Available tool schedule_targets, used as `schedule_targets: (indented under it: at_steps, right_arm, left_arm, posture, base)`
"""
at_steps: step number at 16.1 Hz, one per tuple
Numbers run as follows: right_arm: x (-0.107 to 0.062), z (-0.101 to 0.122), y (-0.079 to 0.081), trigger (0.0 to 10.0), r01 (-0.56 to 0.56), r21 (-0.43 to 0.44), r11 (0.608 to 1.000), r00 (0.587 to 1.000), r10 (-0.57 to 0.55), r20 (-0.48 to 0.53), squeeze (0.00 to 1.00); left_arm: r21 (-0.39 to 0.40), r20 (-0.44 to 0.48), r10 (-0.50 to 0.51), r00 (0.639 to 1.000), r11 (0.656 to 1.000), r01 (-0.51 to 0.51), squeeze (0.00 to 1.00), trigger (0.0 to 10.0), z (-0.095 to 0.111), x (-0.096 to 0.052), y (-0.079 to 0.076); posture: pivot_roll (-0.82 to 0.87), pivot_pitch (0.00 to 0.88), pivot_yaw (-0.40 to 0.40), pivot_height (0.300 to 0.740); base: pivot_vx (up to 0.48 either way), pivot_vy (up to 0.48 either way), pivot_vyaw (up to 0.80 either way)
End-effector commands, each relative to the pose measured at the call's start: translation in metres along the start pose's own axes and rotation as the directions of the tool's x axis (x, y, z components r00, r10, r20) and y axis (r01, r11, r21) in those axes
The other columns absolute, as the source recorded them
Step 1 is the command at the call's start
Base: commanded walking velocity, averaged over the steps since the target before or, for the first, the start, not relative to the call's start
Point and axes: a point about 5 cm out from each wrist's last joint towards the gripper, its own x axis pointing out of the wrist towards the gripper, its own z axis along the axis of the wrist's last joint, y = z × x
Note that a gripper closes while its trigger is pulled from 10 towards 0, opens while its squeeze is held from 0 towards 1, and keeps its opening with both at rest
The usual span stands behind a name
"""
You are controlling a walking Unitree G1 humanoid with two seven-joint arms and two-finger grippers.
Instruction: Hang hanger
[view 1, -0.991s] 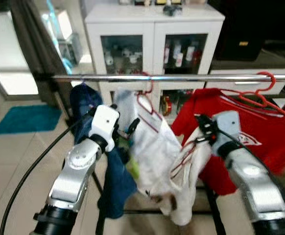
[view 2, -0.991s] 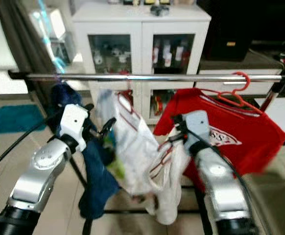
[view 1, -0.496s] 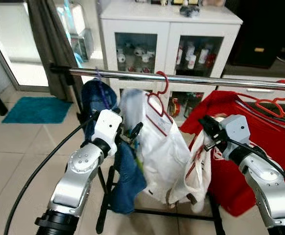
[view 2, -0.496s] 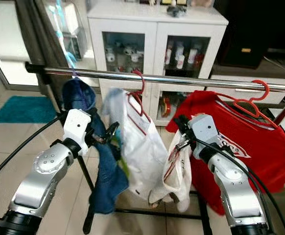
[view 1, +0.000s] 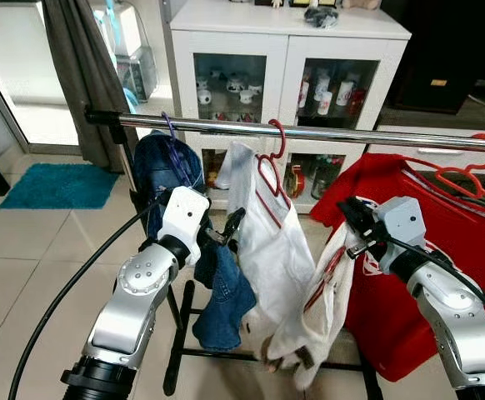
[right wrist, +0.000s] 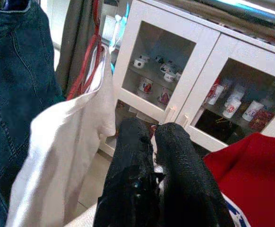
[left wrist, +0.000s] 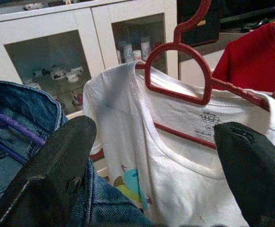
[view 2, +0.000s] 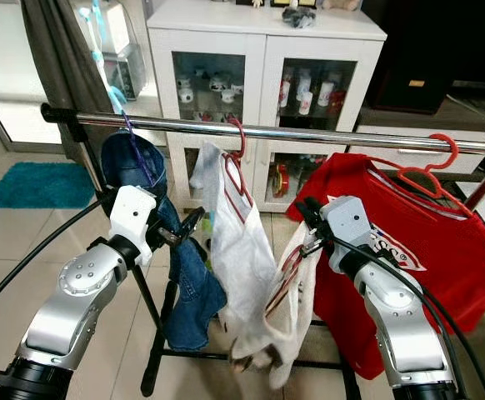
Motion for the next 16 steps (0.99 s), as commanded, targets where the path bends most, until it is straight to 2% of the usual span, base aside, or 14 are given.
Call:
schedule_targets:
  at_steps: [1, 5, 6, 7, 9, 11, 14, 16]
  right_arm:
    - [0.0, 0.009, -0.005, 10.0, 0.009, -0.011, 1.0, 0.999, -0.009, 0.042, 0.0]
    - [-0.002, 0.008, -0.006, 10.0, 0.001, -0.019, 1.0, 0.999, 0.0, 0.05, 0.0]
    - [-0.019, 0.026, -0.03, 10.0, -0.016, 0.036, 0.999, 0.994, 0.012, 0.111, 0.0]
    - [-0.023, 0.03, -0.034, 10.0, -0.022, 0.061, 0.998, 0.992, 0.015, 0.124, 0.0]
    - [-0.024, 0.023, -0.023, 10.0, -0.016, 0.133, 0.991, 0.993, 0.001, 0.115, 0.0]
    - [-0.024, 0.019, -0.016, 10.0, -0.018, 0.141, 0.99, 0.994, 0.003, 0.106, 0.0]
    - [-0.027, 0.022, -0.018, 10.0, -0.044, 0.151, 0.988, 0.994, 0.027, 0.108, 0.0]
    - [-0.026, 0.036, -0.022, 10.0, -0.094, 0.116, 0.989, 0.984, 0.075, 0.159, 0.0]
  left_arm:
    - [0.016, 0.021, 0.0, 1.0, 1.0, 0.0, 0.0, 10.0, 0.006, 0.0, 0.0]
    - [0.016, 0.021, 0.0, 1.0, 1.0, 0.0, 0.0, 10.0, 0.006, 0.0, 0.0]
    - [0.005, 0.014, -0.042, 0.999, 0.999, 0.042, 0.0, 10.0, 0.002, 0.01, -0.013]
    - [0.001, 0.007, -0.056, 0.998, 0.998, 0.056, 0.0, 10.0, 0.0, 0.013, -0.017]
    - [0.006, -0.015, -0.073, 0.997, 0.997, 0.073, 0.0, 10.0, -0.005, 0.011, -0.018]
    - [0.005, -0.016, -0.083, 0.996, 0.996, 0.083, 0.0, 10.0, -0.005, 0.009, -0.021]
    - [0.005, -0.017, -0.094, 0.995, 0.996, 0.094, 0.0, 10.0, -0.008, 0.01, -0.024]
    - [0.012, -0.021, -0.083, 0.996, 0.996, 0.083, 0.0, 10.0, -0.009, 0.006, -0.025]
  posture:
    - [-0.12, 0.0, 0.0, 0.74]
    - [-0.12, 0.0, 0.0, 0.74]
    - [-0.22, 0.0, 0.031, 0.74]
    - [-0.22, 0.0, 0.031, 0.74]
    - [-0.22, 0.0, 0.035, 0.74]
    - [-0.22, 0.0, 0.039, 0.74]
    - [-0.22, 0.0, 0.035, 0.74]
    - [-0.2, 0.0, 0.013, 0.74]
  base:
    - [0.0, 0.0, 0.0]
    - [0.0, 0.0, 0.0]
    - [0.0, 0.0, 0.0]
    - [0.0, 0.0, 0.0]
    - [0.0, 0.0, 0.0]
    - [0.0, 0.0, 0.0]
    - [0.0, 0.0, 0.0]
    - [0.0, 0.0, 0.0]
